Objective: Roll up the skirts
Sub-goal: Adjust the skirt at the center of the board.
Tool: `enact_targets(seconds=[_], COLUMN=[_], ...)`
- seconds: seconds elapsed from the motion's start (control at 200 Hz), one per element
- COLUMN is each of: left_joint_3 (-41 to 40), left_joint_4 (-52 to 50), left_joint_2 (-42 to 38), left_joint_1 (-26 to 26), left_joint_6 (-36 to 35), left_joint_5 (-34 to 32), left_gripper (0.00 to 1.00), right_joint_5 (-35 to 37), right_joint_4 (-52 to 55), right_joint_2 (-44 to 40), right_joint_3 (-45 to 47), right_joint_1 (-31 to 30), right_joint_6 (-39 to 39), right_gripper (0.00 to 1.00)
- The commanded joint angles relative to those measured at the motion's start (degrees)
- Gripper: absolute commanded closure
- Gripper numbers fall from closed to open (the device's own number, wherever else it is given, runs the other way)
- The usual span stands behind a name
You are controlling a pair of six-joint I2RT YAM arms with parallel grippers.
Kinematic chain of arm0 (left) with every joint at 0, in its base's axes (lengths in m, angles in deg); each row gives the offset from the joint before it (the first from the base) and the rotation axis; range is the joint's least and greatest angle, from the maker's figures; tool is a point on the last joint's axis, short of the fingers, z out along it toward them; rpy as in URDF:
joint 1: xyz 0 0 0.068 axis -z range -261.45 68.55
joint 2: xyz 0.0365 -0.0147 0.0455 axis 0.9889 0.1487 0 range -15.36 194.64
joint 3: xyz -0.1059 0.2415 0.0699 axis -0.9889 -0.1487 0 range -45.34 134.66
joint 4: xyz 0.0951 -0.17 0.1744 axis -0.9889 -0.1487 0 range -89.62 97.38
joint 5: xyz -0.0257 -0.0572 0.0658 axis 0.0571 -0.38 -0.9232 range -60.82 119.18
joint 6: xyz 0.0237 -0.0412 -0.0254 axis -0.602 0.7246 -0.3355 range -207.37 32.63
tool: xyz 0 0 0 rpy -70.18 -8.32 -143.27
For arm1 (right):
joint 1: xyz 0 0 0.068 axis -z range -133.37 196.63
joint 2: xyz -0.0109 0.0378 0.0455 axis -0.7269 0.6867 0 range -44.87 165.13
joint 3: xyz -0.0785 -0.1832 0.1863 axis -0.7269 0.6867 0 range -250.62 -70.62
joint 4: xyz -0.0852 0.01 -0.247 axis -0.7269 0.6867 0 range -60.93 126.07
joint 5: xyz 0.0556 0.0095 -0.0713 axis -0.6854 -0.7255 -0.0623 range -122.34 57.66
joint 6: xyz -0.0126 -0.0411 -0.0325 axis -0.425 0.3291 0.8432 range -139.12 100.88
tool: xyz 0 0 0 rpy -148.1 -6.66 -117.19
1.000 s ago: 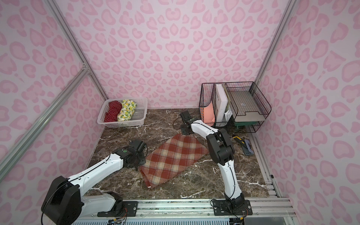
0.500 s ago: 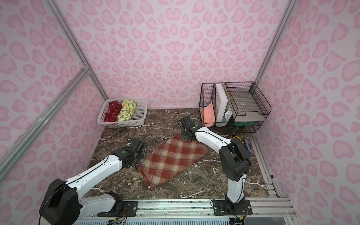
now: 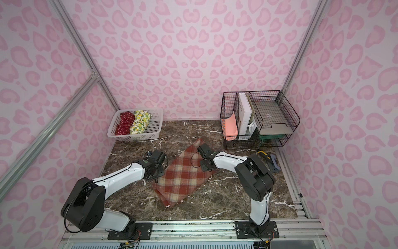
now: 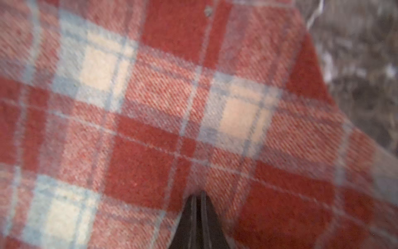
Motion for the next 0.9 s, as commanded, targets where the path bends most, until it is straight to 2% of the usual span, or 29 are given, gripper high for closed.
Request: enact_targets(seconds=[0.0, 0.145, 0.255, 0.325, 0.4, 0.5, 0.68, 0.78, 0.895], left_joint_3=[-2.15, -7.06, -9.34, -10.8, -12.89, -14.28, -12.8, -13.3, -12.95], left_joint_4=[0.16, -0.41, -2.69, -3.24, -1.95, -2.18, -1.56, 2.96, 4.05], left_joint_2=[-0.95, -6.19, -12.53, -17.07, -21.82, -26.73, -32.32, -32.23, -26.0], left_joint_1=[-0.81, -0.91, -0.91, -0.89, -0.82, -0.85, -0.86, -0.86, -0.86], left_joint_6=[0.12, 2.65, 3.97, 4.23, 4.45, 5.4, 2.73, 1.16, 0.23], left_joint_5=[-0.32, 2.17, 4.58, 6.6, 9.99, 10.74, 12.3, 16.35, 19.21], left_gripper=[0.64, 0.64, 0.62, 0.61, 0.59, 0.58, 0.54, 0.51, 0.55], right_joint_5=[-1.4, -2.83, -3.2, -3.68, -5.75, -5.24, -3.59, -5.55, -5.66], right_joint_4=[1.4, 3.28, 5.89, 4.59, 4.22, 5.43, 5.93, 4.05, 4.21], right_joint_2=[5.37, 13.82, 17.7, 16.7, 15.73, 14.51, 8.67, 6.15, 5.42], right_joint_3=[-4.47, -17.59, -23.89, -23.7, -24.27, -25.5, -21.54, -17.33, -15.18], right_joint_1=[0.22, 1.46, 2.62, 2.73, 2.8, 2.39, 0.61, -0.88, -2.48], right_joint_6=[4.77, 5.93, 6.16, 6.52, 7.8, 8.2, 5.06, 2.96, 2.72], right_gripper=[0.9, 0.9, 0.88, 0.86, 0.76, 0.68, 0.66, 0.66, 0.66])
